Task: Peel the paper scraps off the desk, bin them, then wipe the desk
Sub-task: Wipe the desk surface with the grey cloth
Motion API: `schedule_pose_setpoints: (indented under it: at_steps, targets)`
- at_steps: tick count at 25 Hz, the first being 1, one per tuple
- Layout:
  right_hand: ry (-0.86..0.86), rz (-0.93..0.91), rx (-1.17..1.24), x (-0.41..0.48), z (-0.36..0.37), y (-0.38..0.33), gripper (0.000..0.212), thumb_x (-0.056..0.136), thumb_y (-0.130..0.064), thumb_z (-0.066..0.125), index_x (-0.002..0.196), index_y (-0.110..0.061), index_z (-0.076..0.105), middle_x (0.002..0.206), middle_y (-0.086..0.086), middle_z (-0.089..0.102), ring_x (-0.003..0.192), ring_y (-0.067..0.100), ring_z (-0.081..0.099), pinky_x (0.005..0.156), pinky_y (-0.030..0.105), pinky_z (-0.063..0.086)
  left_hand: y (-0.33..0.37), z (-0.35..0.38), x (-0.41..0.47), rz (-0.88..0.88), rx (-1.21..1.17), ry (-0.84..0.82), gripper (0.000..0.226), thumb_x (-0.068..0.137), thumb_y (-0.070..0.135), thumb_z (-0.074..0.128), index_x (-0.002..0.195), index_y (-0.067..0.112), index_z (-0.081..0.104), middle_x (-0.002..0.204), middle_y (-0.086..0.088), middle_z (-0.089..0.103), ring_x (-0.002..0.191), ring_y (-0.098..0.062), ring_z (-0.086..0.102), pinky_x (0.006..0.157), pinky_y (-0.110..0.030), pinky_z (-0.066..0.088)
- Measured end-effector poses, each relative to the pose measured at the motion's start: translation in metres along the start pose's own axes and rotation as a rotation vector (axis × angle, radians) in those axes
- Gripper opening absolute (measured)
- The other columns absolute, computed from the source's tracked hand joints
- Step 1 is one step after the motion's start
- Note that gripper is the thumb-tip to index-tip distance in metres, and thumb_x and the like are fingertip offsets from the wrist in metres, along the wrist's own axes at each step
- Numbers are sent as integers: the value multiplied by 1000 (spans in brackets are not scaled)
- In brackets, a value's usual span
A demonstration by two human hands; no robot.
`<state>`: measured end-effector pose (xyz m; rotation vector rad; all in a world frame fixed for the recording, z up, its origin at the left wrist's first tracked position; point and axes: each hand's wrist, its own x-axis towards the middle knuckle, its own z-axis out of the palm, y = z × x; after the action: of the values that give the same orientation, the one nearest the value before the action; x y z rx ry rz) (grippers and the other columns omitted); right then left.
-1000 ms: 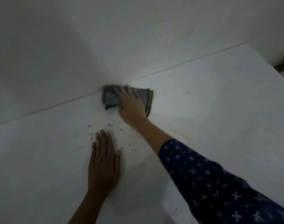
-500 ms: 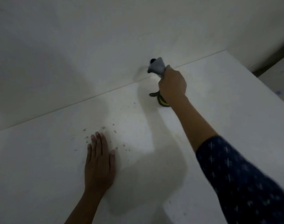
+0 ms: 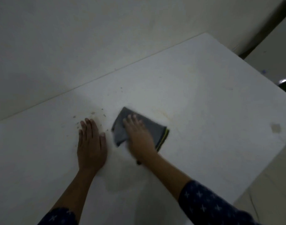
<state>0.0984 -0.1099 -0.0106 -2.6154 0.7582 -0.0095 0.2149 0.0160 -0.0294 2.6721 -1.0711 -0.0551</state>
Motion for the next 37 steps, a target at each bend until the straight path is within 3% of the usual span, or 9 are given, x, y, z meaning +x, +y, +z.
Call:
schedule_pose_setpoints:
  at_steps: [5,9,15,20,23,27,32,34,37]
  targets:
    - [172,431,-22,54,-69,124,58,93,2,30,149,-4,14,158,17,10,147,28,8,119,34,11,2,-1,2,0,-8,1,68,91,39,11,144,-4,15,154,-21,13,145,-30,6,118,-40,7]
    - [264,492,56,45,-102,94,51,95,-8,33,145,-7,24,143,18,41,128,30,43,98,33,40,2,0,3,6,2,5,69,91,40,10,145,-3,15,154,-21,12,145,-30,5,118,-41,7]
    - [99,11,-40,-51,-4,-17,60,91,-14,37,148,-5,19,157,14,16,146,27,15,115,35,-3,2,0,1,7,14,-19,70,90,39,9,144,-4,15,153,-23,13,144,-33,8,118,-44,9]
    - [286,390,35,2,-42,109,58,93,-2,34,149,-5,16,158,15,11,147,27,6,119,33,1,0,2,2,10,5,-2,64,92,33,19,144,-4,18,153,-23,16,144,-33,11,117,-43,10]
    - [330,566,99,24,-78,161,48,96,-3,30,145,-2,28,153,20,26,143,30,23,115,35,24,1,1,2,11,-3,-4,64,92,33,20,144,-5,18,153,-23,16,144,-33,10,117,-44,10]
    - [486,512,146,-9,-100,118,25,99,-10,34,111,-6,55,105,11,65,103,14,63,79,21,44,3,0,3,29,-9,-1,64,92,33,20,144,-5,17,153,-23,16,144,-34,10,116,-46,13]
    - [156,19,84,-104,-4,6,63,85,-10,54,144,-2,31,152,16,29,144,24,17,119,40,19,30,0,-8,198,-41,-15,64,93,33,19,141,-10,19,151,-27,16,142,-39,12,115,-48,13]
    - [84,52,128,-91,-7,37,64,89,-7,47,148,-6,21,157,12,15,146,23,3,119,34,-3,60,6,-16,296,-68,17,60,96,30,22,141,-10,21,150,-27,18,141,-38,13,116,-45,11]
    - [156,301,189,-61,-46,118,69,89,-16,57,148,-9,21,158,10,13,147,25,9,118,28,-1,100,12,-29,260,-179,5,60,96,31,22,142,-8,21,152,-23,16,143,-34,10,117,-38,5]
